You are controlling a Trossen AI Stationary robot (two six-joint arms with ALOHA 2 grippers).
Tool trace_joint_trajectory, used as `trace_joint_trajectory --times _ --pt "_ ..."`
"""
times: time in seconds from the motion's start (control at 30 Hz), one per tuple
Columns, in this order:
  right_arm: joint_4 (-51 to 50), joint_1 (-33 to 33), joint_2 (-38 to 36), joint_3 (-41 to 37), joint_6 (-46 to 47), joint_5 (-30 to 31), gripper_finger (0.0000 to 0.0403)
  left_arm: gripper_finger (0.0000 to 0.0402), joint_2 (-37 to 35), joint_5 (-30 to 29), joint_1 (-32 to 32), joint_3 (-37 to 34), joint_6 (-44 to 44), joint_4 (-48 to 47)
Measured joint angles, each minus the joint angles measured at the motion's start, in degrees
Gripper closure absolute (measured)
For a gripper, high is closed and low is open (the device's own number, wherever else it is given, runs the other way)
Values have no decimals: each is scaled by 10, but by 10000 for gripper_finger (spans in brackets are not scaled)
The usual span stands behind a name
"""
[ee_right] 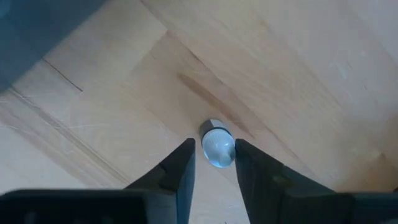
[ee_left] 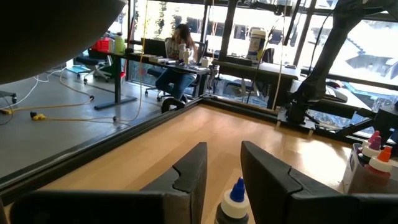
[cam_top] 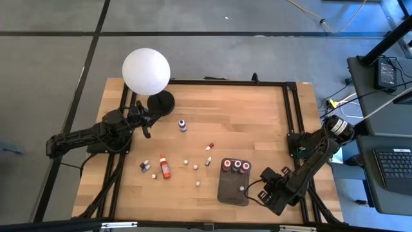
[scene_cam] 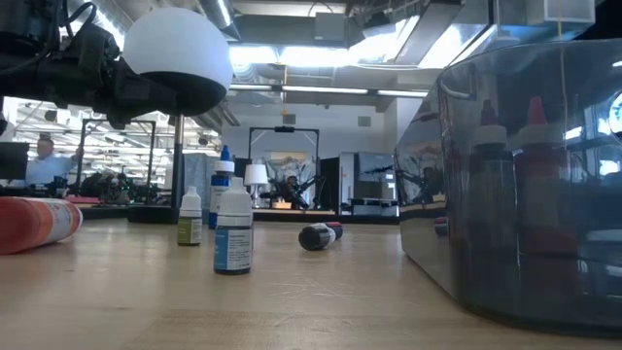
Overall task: Pick & Place food coloring
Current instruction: Put the small food coloring bottle into the black bin
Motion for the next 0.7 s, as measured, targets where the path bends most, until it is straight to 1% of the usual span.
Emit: trace_joint_trajectory --times 0.47,0.57,0.7 --pt "-3 0 0 0 -2 0 288 309 0 0 0 0 0 0" --pt "-3 0 0 0 -2 0 300 311 0 0 0 0 0 0" --pt "-8 0 0 0 -3 1 335 309 0 0 0 0 0 0"
